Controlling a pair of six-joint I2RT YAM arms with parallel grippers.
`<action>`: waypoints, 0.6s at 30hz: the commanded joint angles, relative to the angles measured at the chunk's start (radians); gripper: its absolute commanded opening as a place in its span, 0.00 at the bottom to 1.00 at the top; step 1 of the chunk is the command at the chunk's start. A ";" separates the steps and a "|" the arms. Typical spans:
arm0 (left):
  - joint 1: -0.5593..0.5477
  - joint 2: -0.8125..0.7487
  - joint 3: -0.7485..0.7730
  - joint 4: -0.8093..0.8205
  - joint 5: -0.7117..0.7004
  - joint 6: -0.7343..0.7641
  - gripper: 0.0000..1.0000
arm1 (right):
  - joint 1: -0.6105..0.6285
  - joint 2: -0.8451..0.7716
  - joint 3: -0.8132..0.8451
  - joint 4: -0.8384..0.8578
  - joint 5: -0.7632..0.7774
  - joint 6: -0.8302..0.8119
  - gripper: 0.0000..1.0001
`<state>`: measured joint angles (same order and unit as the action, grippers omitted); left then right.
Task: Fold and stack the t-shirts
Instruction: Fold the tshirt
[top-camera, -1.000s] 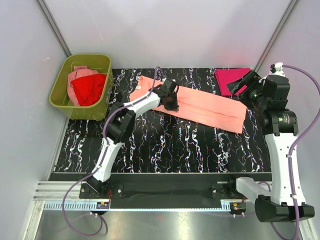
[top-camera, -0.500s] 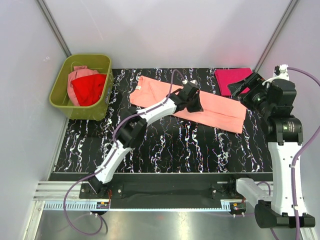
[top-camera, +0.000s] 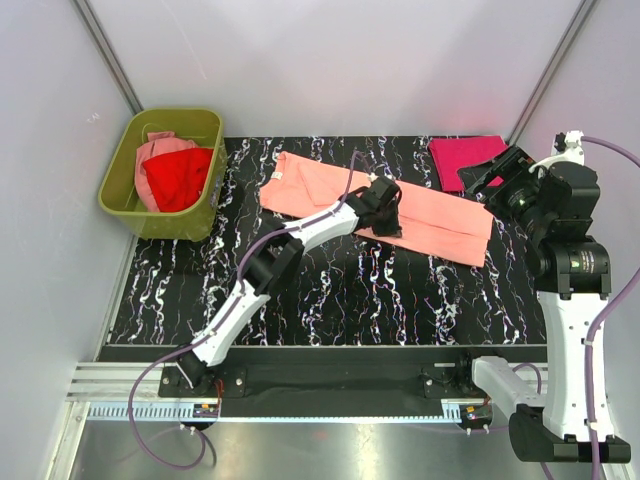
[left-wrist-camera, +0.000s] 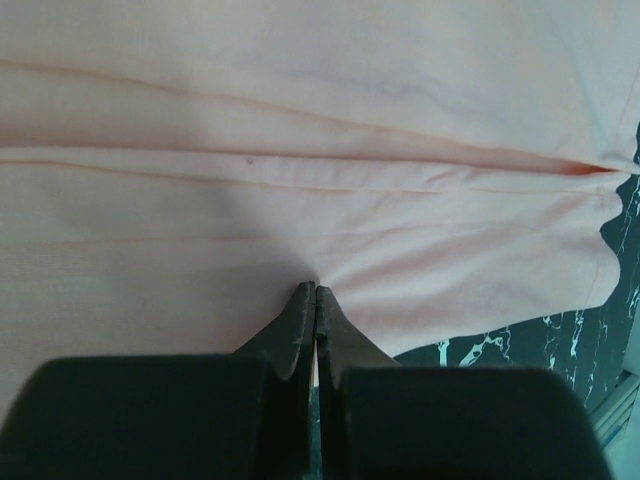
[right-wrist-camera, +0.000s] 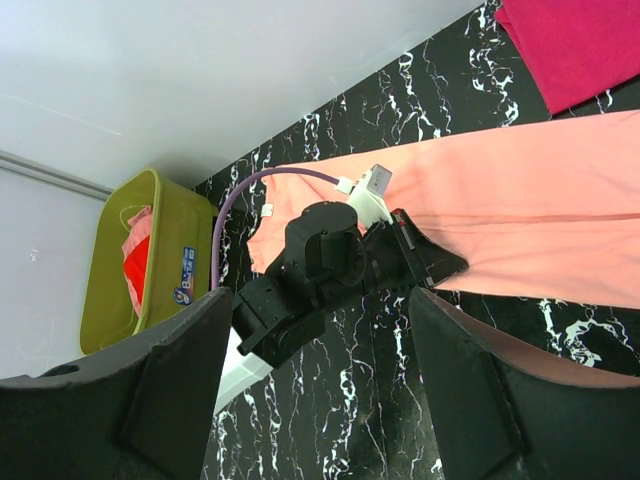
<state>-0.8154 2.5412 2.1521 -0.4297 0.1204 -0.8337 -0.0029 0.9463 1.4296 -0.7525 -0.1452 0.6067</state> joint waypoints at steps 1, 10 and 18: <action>-0.011 -0.027 -0.018 -0.098 -0.007 0.059 0.00 | -0.003 -0.012 0.037 0.021 -0.021 -0.001 0.79; -0.011 -0.281 -0.403 -0.124 -0.014 0.081 0.01 | -0.002 0.097 0.055 -0.011 -0.011 -0.068 0.80; -0.004 -0.530 -0.719 -0.125 -0.106 0.097 0.03 | -0.003 0.154 0.022 -0.018 -0.004 -0.087 0.80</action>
<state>-0.8223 2.0956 1.5021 -0.4973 0.0944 -0.7650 -0.0029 1.1145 1.4494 -0.7734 -0.1436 0.5510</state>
